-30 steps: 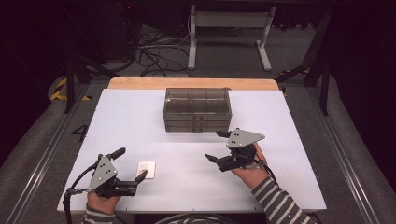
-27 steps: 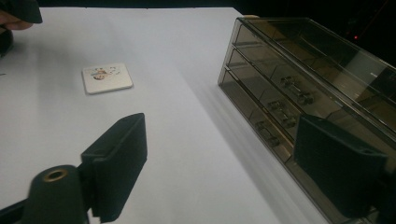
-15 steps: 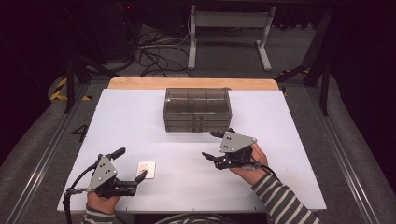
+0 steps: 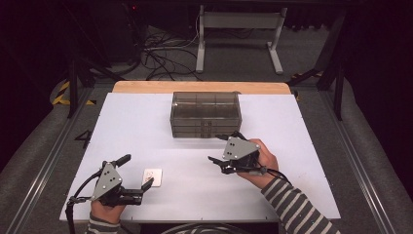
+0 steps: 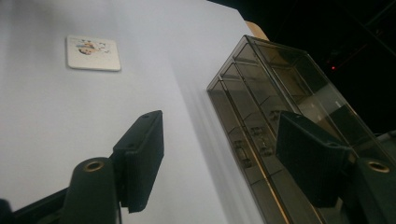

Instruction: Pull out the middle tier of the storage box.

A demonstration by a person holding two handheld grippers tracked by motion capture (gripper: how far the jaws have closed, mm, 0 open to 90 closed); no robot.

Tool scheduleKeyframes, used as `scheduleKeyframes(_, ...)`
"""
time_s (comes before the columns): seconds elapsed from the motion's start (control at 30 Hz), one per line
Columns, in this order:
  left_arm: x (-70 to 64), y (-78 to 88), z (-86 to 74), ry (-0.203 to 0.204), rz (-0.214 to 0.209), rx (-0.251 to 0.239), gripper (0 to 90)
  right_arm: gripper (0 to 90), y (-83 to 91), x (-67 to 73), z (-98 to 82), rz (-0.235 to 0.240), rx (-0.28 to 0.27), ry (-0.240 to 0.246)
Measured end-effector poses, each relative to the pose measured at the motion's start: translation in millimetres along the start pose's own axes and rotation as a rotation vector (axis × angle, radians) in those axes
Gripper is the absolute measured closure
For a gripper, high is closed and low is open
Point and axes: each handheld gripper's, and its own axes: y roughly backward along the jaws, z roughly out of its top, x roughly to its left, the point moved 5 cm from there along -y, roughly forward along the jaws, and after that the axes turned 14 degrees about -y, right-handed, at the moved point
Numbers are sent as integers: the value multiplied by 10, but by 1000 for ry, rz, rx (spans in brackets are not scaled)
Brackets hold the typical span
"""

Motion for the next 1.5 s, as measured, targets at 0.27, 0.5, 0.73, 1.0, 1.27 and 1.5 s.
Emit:
scheduleKeyframes(0.27,7,-2,4,6,6,-7,6,372,-39,5,-10,-71,-18,66)
scheduleKeyframes(0.5,12,-13,10,4,5,-10,6,424,-110,18,-49,-189,-13,149)
scheduleKeyframes(0.73,14,-18,13,4,3,-12,6,459,-204,54,-72,-271,-21,213)
scheduleKeyframes(1.0,15,-16,11,6,3,-12,6,480,-313,33,-137,-298,8,292)
scheduleKeyframes(1.27,16,-25,9,3,2,-10,6,490,-377,9,-206,-279,41,321)
scheduleKeyframes(1.5,21,-22,8,1,7,-7,7,511,-420,-7,-213,-313,48,334)
